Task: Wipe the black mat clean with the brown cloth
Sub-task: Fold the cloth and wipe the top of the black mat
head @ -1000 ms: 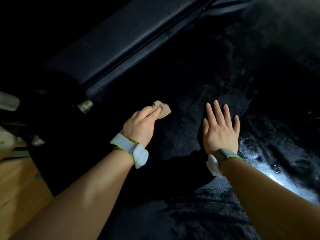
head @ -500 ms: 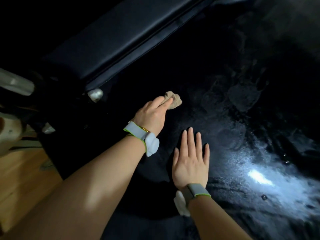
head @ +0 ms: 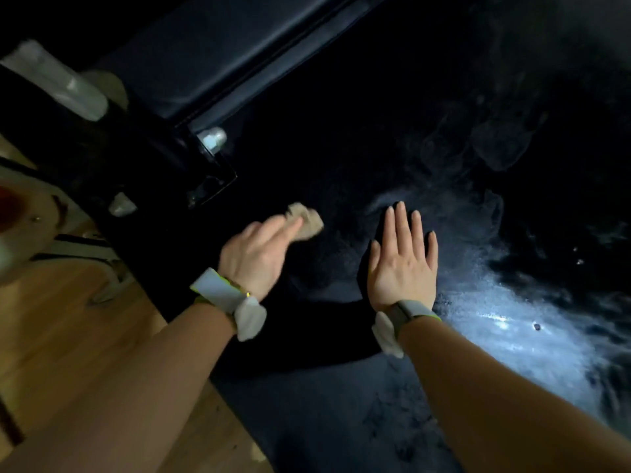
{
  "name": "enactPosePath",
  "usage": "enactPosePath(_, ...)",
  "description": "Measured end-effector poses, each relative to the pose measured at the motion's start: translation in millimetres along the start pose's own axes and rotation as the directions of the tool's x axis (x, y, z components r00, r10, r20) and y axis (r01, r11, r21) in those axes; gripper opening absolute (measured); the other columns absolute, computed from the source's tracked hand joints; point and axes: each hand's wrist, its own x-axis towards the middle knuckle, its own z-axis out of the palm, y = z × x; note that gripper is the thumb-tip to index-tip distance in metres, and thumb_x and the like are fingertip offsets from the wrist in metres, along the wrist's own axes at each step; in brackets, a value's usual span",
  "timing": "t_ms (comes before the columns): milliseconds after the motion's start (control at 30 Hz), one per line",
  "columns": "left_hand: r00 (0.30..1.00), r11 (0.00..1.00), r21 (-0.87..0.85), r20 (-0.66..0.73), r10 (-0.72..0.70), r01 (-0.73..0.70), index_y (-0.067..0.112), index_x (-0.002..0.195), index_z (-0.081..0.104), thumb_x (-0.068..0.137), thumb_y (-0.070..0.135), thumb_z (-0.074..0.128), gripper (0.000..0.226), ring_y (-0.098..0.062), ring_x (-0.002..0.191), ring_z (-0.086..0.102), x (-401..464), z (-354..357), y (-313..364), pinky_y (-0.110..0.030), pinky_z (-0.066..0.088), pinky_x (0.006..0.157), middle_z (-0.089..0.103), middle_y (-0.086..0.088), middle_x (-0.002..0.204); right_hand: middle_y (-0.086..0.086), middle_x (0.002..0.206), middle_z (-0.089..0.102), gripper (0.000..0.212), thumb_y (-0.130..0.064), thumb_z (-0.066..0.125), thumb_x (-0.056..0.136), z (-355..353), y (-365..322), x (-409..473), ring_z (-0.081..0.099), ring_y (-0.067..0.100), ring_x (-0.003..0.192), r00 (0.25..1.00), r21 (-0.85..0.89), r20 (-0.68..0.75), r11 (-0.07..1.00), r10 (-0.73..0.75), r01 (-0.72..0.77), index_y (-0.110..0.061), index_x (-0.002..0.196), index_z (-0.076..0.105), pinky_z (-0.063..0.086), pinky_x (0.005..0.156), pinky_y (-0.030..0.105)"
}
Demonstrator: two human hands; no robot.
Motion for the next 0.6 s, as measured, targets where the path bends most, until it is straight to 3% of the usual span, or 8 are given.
enactPosePath(67,0.983,0.984,0.024,-0.048,-0.177,0.178,0.018,0.123,0.061,0.086,0.012,0.05,0.039,-0.036,0.075,0.062,3,-3,2,-0.038,0.054,0.053,0.057,-0.003,0.113,-0.003,0.161,0.007,0.059,-0.04,0.013,0.099,0,0,0,0.004,0.018,0.148,1.0,-0.009,-0.011,1.0,0.001,-0.001,-0.018,0.153,0.011,0.005,0.118,0.043)
enactPosePath(133,0.963,0.967,-0.02,-0.089,-0.255,0.254,0.021,0.119,0.064,0.088,0.016,0.05,0.034,-0.034,0.079,0.064,-8,3,24,-0.037,0.055,0.058,0.064,-0.006,0.108,-0.003,0.161,0.01,0.059,-0.039,0.014,0.098,0,-1,0,0.006,0.019,0.148,1.0,-0.003,-0.025,1.0,0.005,-0.005,-0.018,0.153,0.013,0.006,0.119,0.043)
enactPosePath(233,1.0,0.992,-0.125,0.004,-0.022,0.022,0.028,0.119,0.059,0.098,0.022,0.043,0.028,-0.031,0.064,0.063,-51,14,80,-0.037,0.052,0.048,0.067,-0.001,0.096,-0.003,0.161,0.01,0.058,-0.039,0.017,0.099,1,0,-1,0.006,0.019,0.148,1.0,0.003,-0.031,1.0,0.002,-0.002,-0.018,0.153,0.014,0.007,0.119,0.044)
enactPosePath(300,0.983,0.983,-0.131,0.117,0.142,-0.126,0.028,0.119,0.058,0.095,0.019,0.046,0.028,-0.025,0.052,0.055,-83,13,108,-0.032,0.046,0.04,0.063,0.003,0.092,-0.004,0.161,0.006,0.057,-0.038,0.018,0.1,2,1,-2,0.003,0.018,0.148,1.0,0.004,-0.017,1.0,-0.011,0.011,-0.019,0.154,0.011,0.006,0.119,0.044)
enactPosePath(400,0.964,0.969,-0.075,0.107,0.244,-0.237,0.021,0.123,0.049,0.089,0.011,0.047,0.036,-0.021,0.054,0.054,-94,9,96,-0.029,0.045,0.04,0.067,0.001,0.099,-0.004,0.161,0.004,0.057,-0.039,0.016,0.1,2,3,-2,0.001,0.018,0.148,0.999,0.008,-0.029,1.0,-0.016,0.017,-0.02,0.154,0.009,0.005,0.119,0.043)
enactPosePath(533,0.996,0.99,0.138,-0.089,0.031,-0.019,0.024,0.124,0.057,0.09,0.008,0.05,0.039,-0.028,0.069,0.06,-81,-14,11,-0.034,0.052,0.051,0.063,0.003,0.114,-0.003,0.161,0.006,0.056,-0.038,0.019,0.102,2,3,-2,0.002,0.018,0.148,0.999,0.013,-0.047,1.0,-0.014,0.014,-0.019,0.154,0.01,0.006,0.119,0.044)
enactPosePath(600,0.985,0.987,0.102,-0.134,-0.112,0.126,0.021,0.12,0.063,0.085,0.005,0.059,0.038,-0.031,0.073,0.062,-81,-23,-5,-0.036,0.055,0.056,0.059,0.003,0.115,-0.003,0.161,0.006,0.055,-0.038,0.021,0.103,3,5,-3,0.002,0.018,0.148,0.999,0.015,-0.049,1.0,-0.011,0.012,-0.019,0.154,0.01,0.006,0.12,0.045)
